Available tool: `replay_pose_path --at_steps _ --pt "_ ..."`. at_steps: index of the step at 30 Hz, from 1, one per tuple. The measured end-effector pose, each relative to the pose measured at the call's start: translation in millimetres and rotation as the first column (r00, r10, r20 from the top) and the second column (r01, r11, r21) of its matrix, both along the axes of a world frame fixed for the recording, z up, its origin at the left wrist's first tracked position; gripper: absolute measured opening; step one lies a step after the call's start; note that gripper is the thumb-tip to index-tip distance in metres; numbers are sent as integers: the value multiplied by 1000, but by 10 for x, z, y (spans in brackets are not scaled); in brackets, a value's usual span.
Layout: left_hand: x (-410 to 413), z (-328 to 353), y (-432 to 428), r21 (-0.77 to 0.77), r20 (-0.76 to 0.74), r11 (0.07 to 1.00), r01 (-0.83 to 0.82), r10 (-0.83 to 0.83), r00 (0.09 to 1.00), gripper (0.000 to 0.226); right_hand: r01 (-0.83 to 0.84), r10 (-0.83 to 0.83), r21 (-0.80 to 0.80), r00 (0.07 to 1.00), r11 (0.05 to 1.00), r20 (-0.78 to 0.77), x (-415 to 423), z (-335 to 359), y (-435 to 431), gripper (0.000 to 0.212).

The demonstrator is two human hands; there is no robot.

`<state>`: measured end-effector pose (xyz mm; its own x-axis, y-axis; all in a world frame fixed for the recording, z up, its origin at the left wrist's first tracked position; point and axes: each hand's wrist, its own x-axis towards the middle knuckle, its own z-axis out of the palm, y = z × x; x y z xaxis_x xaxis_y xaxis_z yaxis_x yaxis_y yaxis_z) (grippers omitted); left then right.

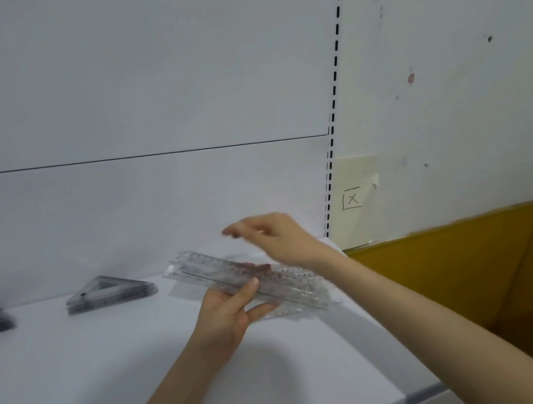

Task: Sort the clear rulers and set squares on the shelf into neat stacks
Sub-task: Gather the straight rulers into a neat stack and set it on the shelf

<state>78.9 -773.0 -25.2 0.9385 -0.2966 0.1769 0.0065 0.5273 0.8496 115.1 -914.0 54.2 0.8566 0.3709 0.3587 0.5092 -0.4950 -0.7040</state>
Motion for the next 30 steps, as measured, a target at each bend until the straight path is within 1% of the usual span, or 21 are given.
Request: replay_pose_path --at_steps 1,2,3,4,5,6,8,9,10,11,12,14,17,18,20,22,23,25,26,29,30 --pt "7 1 5 -1 -6 999 -34 34 999 64 70 -70 -3 997 998 13 50 30 -141 26" --pt "9 10 14 -5 -20 996 -84 84 996 70 137 -135 -59 990 989 39 98 33 -313 25" --pt "15 13 25 -11 -26 990 -142 142 990 68 193 -184 -181 981 964 66 135 6 -497 24" --pt "24 14 36 -19 -33 980 -196 195 980 60 223 -212 -326 975 919 69 162 -55 -673 22" --pt "31 25 46 -23 -39 971 -239 238 971 54 220 -229 -454 973 863 36 163 -136 -815 22" --pt "37 35 57 -26 -41 963 -269 268 963 54 191 -243 -542 970 819 -25 135 -228 -914 26" --pt "51 42 76 -35 -32 948 -315 314 949 60 121 -267 -607 951 785 -156 39 -376 -978 51" --pt "59 40 85 -41 -30 943 -331 330 943 54 99 -268 -622 945 777 -185 9 -432 -972 59" --pt "66 39 88 -45 -33 937 -346 345 938 44 88 -254 -639 952 764 -172 -5 -473 -957 61" --pt "76 38 90 -39 -35 935 -353 352 935 34 85 -231 -654 963 751 -140 -9 -504 -942 57" --pt "90 25 91 -36 -44 932 -360 359 932 28 87 -208 -659 972 747 -107 -5 -523 -930 51" --pt "110 -1 94 -43 -56 931 -363 360 931 27 100 -189 -648 979 755 -69 2 -534 -916 39" --pt "96 13 95 -37 -49 928 -371 369 928 39 99 -195 -633 977 768 -84 28 -570 -910 29" --pt "88 20 98 -32 -45 927 -374 372 927 34 94 -199 -637 975 765 -95 28 -573 -905 28" --pt "79 27 97 -24 -51 923 -384 383 922 14 87 -230 -627 962 774 -150 39 -582 -913 27" --pt "76 26 100 -30 -67 918 -395 393 917 13 89 -255 -563 941 821 -223 35 -600 -926 20" --pt "74 33 100 -33 -71 917 -397 394 916 13 96 -250 -505 937 858 -246 26 -603 -930 17" --pt "64 51 95 -28 -68 915 -403 401 914 14 124 -237 -386 936 914 -261 9 -601 -943 18" --pt "57 59 92 -24 -63 914 -404 402 913 14 142 -241 -354 937 924 -252 2 -594 -960 21" --pt "38 88 82 -38 -53 914 -403 401 914 15 196 -265 -322 946 926 -187 -15 -528 -1049 29" --pt "34 91 82 -47 -52 916 -399 397 916 15 211 -270 -292 946 933 -177 -17 -499 -1085 28"
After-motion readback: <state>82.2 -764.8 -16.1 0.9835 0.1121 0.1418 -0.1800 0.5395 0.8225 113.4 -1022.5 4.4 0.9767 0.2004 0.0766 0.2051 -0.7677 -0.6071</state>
